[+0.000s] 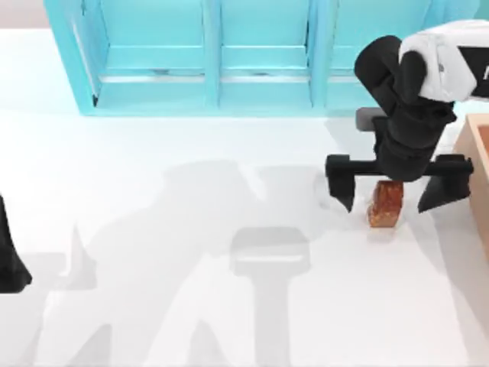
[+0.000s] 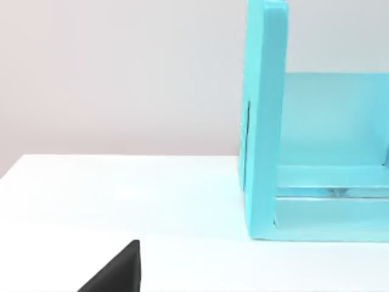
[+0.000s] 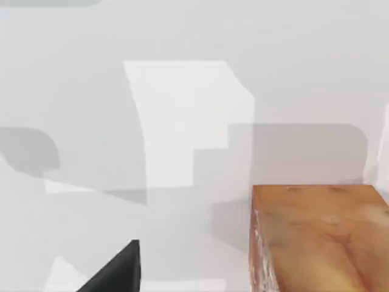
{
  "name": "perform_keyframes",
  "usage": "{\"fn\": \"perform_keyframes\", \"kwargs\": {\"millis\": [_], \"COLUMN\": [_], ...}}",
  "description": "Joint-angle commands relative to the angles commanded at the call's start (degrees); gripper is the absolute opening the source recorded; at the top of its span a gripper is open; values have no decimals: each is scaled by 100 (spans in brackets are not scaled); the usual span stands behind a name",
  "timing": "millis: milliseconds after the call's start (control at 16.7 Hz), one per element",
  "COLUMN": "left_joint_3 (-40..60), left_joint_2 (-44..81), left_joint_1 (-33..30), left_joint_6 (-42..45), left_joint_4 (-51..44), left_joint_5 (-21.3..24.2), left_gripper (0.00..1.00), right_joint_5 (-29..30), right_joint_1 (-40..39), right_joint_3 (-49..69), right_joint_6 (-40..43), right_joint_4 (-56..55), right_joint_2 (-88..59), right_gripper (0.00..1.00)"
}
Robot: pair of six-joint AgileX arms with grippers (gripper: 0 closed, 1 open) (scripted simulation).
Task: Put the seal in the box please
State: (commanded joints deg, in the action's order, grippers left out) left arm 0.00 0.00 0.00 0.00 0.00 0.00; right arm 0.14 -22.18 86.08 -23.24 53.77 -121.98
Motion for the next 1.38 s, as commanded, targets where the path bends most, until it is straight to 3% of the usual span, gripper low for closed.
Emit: {"fn": "perform_keyframes", "kwargs": {"millis": [300, 1080, 1380], "left_joint_3": [0, 0, 0], "left_joint_2": [0, 0, 0], "left_joint_1": [0, 0, 0], "left_joint_6": [0, 0, 0], "left_joint_4": [0, 0, 0], "left_joint_5": [0, 0, 0], "left_gripper": [100, 100, 100], "right_joint_5": [0, 0, 0], "right_joint_1": [-4, -4, -4], "right_joint_3": [-120, -120, -120], "right_joint_6": [-4, -4, -4], "right_joint_4": [-134, -134, -134], "right_joint_2": [-47, -47, -47], "right_gripper": [100, 2, 0]}}
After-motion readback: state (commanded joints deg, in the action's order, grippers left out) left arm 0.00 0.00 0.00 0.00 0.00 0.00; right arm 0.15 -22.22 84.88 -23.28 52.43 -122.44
